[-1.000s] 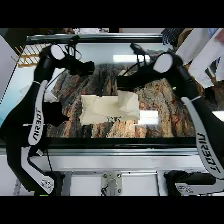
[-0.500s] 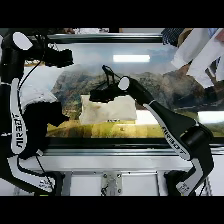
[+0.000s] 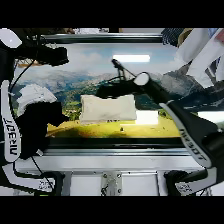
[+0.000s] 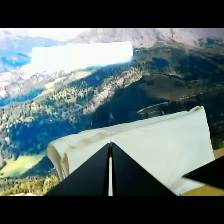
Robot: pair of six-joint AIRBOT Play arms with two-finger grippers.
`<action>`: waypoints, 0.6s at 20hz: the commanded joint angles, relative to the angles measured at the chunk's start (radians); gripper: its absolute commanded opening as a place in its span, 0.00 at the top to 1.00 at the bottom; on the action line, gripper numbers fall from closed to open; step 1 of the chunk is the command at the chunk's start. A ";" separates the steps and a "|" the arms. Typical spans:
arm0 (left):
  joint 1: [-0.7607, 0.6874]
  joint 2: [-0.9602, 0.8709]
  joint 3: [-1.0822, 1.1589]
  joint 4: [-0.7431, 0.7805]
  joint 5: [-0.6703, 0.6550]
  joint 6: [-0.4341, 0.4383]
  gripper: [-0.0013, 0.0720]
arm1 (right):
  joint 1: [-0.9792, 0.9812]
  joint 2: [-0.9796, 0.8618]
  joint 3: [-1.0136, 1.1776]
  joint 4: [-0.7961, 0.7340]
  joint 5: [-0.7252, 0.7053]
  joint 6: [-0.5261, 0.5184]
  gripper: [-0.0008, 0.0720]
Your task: Fold the clothes and pants, and hang the long-sleeved shirts on hangers.
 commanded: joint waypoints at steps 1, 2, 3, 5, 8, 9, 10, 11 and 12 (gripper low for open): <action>-0.044 0.091 -0.169 -0.002 0.079 0.009 0.96 | -0.228 0.193 -0.302 -0.236 0.031 0.062 0.28; -0.067 0.123 -0.243 -0.003 0.117 0.015 0.96 | -0.306 0.222 -0.380 -0.282 0.030 0.097 0.28; -0.089 0.151 -0.309 -0.002 0.151 0.017 0.96 | -0.373 0.229 -0.431 -0.282 0.034 0.110 0.27; -0.136 0.192 -0.413 -0.003 0.207 0.017 0.96 | -0.468 0.203 -0.487 -0.242 0.037 0.102 0.15; -0.184 0.220 -0.499 -0.003 0.232 0.016 0.96 | -0.472 0.111 -0.485 -0.169 0.024 0.054 0.00; -0.194 0.222 -0.512 -0.003 0.229 0.016 0.96 | -0.460 0.077 -0.480 -0.106 0.017 0.014 0.00; -0.202 0.221 -0.520 -0.003 0.225 0.016 0.96 | -0.444 0.040 -0.471 -0.024 0.009 -0.028 0.00; -0.204 0.221 -0.529 -0.004 0.227 0.016 0.96 | -0.428 0.009 -0.462 0.044 -0.001 -0.065 0.00; -0.212 0.221 -0.534 -0.006 0.223 0.015 0.96 | -0.407 -0.023 -0.446 0.106 -0.006 -0.104 0.00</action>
